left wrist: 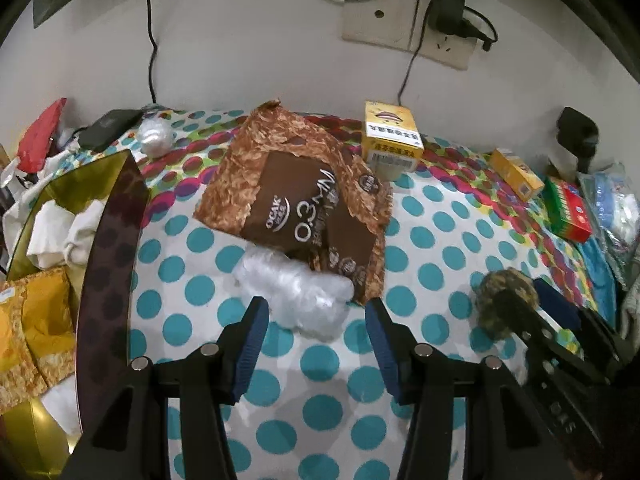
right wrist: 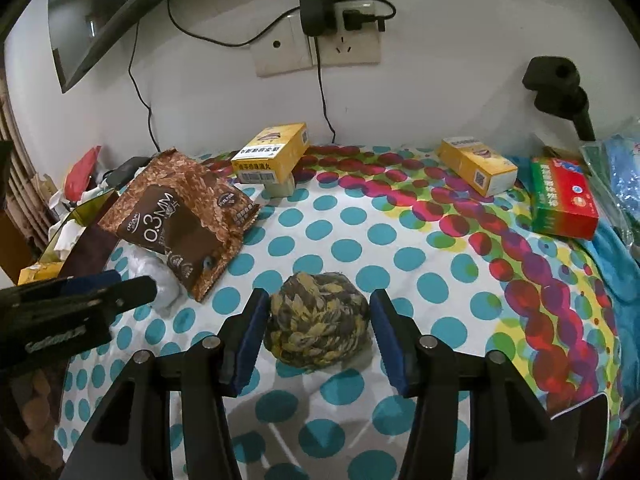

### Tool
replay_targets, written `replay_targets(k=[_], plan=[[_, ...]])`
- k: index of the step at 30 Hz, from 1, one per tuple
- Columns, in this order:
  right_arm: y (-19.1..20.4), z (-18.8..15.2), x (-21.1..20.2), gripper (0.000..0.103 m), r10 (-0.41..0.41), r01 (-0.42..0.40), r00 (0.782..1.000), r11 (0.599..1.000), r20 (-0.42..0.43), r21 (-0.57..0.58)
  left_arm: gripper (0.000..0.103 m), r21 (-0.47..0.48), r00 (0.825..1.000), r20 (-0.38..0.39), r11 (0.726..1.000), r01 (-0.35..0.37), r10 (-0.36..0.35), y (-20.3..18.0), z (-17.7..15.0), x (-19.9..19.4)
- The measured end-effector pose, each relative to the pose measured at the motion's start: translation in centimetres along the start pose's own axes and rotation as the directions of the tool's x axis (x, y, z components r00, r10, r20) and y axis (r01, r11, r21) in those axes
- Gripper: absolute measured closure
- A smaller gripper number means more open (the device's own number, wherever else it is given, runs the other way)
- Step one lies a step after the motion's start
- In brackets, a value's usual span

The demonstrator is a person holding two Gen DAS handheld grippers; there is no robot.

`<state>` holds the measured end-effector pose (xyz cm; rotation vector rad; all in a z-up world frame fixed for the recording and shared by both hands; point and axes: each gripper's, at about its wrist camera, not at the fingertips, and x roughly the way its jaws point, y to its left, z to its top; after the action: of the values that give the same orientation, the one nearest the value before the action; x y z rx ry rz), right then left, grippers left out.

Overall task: Organize objects
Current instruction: 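Grasp the rope ball with the right tool while the left grasps the plastic bag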

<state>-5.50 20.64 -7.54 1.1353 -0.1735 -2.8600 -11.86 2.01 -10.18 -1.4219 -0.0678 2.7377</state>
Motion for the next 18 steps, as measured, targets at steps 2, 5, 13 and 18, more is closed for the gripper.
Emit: replay_targets(k=[2,5,13,18], plan=[[0.1,-0.1,-0.1,0.055,-0.007,0.007,1.0,1.0,0.011,-0.001,0.051,0.004,1.0,0.007,1.0,-0.026,0.026,-0.1,0.1,0.5],[0.3,-0.2,-0.1,0.055,-0.017,0.018,1.0,1.0,0.025,-0.01,0.051,0.006,0.999,0.013,0.999,-0.044,0.044,0.1,0.1,1.2],[0.5,-0.3,0.0,0.055,-0.023,0.023,0.999,1.0,0.026,-0.011,0.059,-0.01,0.996,0.024,0.996,-0.09,0.09,0.9,-0.3,2.3],[0.7,-0.3,0.0,0.055,-0.031,0.031,0.999,1.0,0.027,-0.003,0.062,-0.003,0.994,0.043,0.995,-0.099,0.099,0.9,-0.6,2.1]])
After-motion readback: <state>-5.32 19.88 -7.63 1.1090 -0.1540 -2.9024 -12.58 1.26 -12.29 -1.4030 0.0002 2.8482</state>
